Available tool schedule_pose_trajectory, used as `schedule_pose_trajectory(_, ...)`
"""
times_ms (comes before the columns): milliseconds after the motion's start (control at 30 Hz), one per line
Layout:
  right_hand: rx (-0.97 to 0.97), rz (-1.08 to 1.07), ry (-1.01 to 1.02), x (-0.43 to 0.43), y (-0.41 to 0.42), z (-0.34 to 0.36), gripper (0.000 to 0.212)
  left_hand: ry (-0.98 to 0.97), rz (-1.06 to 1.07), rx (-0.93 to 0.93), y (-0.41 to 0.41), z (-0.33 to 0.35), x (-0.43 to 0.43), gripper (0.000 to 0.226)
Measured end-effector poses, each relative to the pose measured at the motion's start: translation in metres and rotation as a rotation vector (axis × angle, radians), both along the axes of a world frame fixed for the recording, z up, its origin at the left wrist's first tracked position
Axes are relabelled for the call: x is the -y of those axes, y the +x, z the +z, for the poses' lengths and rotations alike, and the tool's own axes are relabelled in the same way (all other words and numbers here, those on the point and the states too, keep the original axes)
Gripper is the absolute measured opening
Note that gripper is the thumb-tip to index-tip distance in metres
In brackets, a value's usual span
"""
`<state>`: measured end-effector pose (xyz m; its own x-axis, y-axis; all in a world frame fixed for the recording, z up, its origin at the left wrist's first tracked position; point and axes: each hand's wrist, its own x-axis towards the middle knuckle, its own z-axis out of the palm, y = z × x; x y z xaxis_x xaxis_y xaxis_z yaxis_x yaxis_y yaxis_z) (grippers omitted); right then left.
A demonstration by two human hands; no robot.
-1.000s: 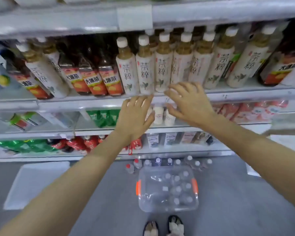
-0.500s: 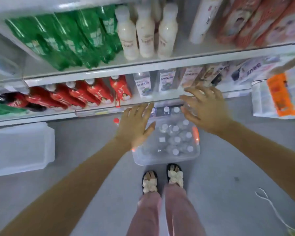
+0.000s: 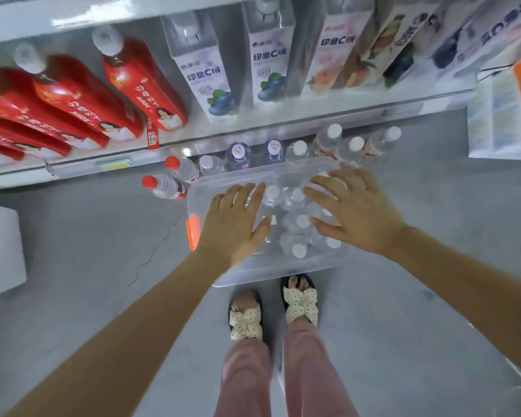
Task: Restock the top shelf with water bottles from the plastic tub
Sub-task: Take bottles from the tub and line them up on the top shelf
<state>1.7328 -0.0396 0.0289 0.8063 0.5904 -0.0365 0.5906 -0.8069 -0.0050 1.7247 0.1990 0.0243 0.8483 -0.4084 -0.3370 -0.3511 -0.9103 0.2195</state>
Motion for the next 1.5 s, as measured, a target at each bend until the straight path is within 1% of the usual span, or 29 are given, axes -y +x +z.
schedule_pose_trajectory(200,-0.097,-0.046,-0.039,-0.005,-0.008,-0.07,0.046,0.006,-0.063,0.048,0.003,-0.072,0.014,0.057)
schedule_pose_trajectory(300,-0.161,-0.086,-0.009,-0.011,-0.011,-0.101,0.047,0.028,-0.065,0.06,0.005,-0.101,0.018,0.057)
schedule_pose_trajectory(500,-0.248,-0.2,0.032,-0.025,-0.009,-0.151,0.047,-0.012,-0.022,-0.014,0.012,-0.148,0.024,0.062)
schedule_pose_trajectory(600,-0.287,-0.249,0.033,-0.028,-0.002,-0.166,0.049,0.027,-0.003,-0.039,0.019,-0.165,0.03,0.059)
schedule_pose_trajectory(667,-0.309,-0.267,0.036,-0.029,0.002,-0.176,0.044,0.02,0.009,-0.056,0.024,-0.176,0.034,0.059)
schedule_pose_trajectory(700,-0.335,-0.282,0.057,-0.03,0.005,-0.18,0.043,-0.001,0.019,-0.057,0.025,-0.18,0.036,0.06)
schedule_pose_trajectory(767,-0.427,-0.347,0.088,-0.033,0.01,-0.187,0.05,-0.089,0.055,-0.081,0.029,-0.188,0.039,0.062)
schedule_pose_trajectory(800,-0.474,-0.396,0.112,-0.035,0.013,-0.191,0.052,-0.168,0.107,-0.131,0.031,-0.193,0.04,0.064)
schedule_pose_trajectory(867,-0.529,-0.511,0.186,-0.04,0.019,-0.197,0.052,-0.365,0.277,-0.278,0.034,-0.201,0.041,0.07)
schedule_pose_trajectory(933,-0.554,-0.627,0.276,-0.042,0.024,-0.204,0.053,-0.508,0.425,-0.349,0.038,-0.209,0.043,0.07)
schedule_pose_trajectory(1000,-0.592,-0.727,0.358,-0.042,0.029,-0.21,0.052,-0.562,0.526,-0.361,0.04,-0.217,0.044,0.066)
schedule_pose_trajectory(1067,-0.631,-0.775,0.423,-0.041,0.033,-0.215,0.053,-0.587,0.581,-0.389,0.044,-0.223,0.044,0.068)
schedule_pose_trajectory(1200,-0.776,-0.757,0.491,-0.029,0.041,-0.22,0.065,-0.607,0.556,-0.403,0.045,-0.236,0.041,0.076)
schedule_pose_trajectory(1300,-0.892,-0.67,0.454,-0.025,0.045,-0.224,0.071,-0.608,0.525,-0.416,0.049,-0.241,0.036,0.078)
schedule_pose_trajectory(1367,-0.949,-0.643,0.419,-0.027,0.047,-0.228,0.076,-0.579,0.466,-0.402,0.053,-0.244,0.03,0.077)
schedule_pose_trajectory(1500,-0.893,-0.64,0.412,-0.03,0.047,-0.233,0.071,-0.547,0.371,-0.389,0.057,-0.245,0.024,0.073)
